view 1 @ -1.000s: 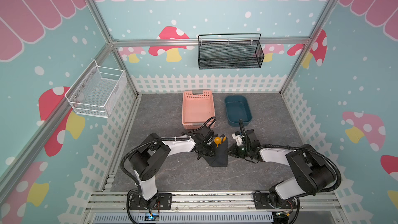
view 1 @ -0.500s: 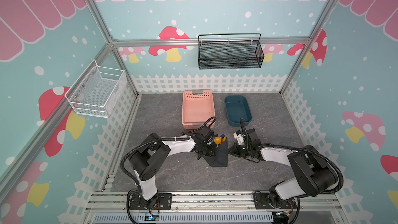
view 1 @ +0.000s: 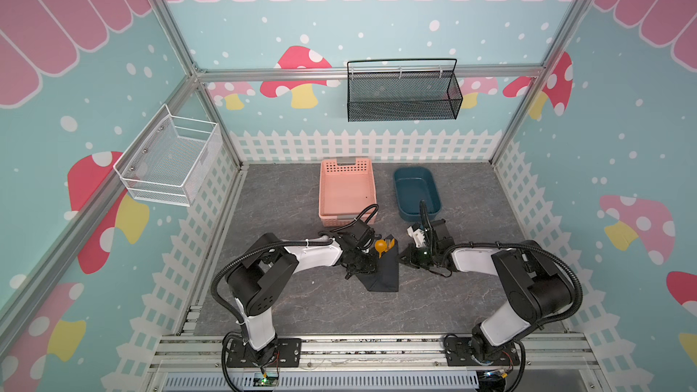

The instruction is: Place the utensils on the paper napkin and roll it up

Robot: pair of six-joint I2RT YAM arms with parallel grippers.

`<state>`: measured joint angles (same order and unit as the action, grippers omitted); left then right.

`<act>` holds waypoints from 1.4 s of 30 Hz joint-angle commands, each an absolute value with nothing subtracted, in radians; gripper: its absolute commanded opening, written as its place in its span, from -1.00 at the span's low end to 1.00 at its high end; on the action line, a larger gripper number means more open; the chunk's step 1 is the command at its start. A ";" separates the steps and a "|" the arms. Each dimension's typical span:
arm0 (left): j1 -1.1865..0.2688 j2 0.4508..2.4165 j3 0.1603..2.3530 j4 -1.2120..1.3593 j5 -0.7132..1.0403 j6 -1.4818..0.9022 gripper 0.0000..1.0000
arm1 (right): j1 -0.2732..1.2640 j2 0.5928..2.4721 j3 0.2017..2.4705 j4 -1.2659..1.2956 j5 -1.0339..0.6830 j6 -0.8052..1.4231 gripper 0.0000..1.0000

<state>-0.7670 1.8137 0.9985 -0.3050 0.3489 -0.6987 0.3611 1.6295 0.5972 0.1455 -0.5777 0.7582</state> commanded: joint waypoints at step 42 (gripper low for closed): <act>-0.760 1.839 0.970 -0.342 0.324 -0.676 -0.96 | 0.302 1.713 0.770 0.106 -0.599 0.663 -0.97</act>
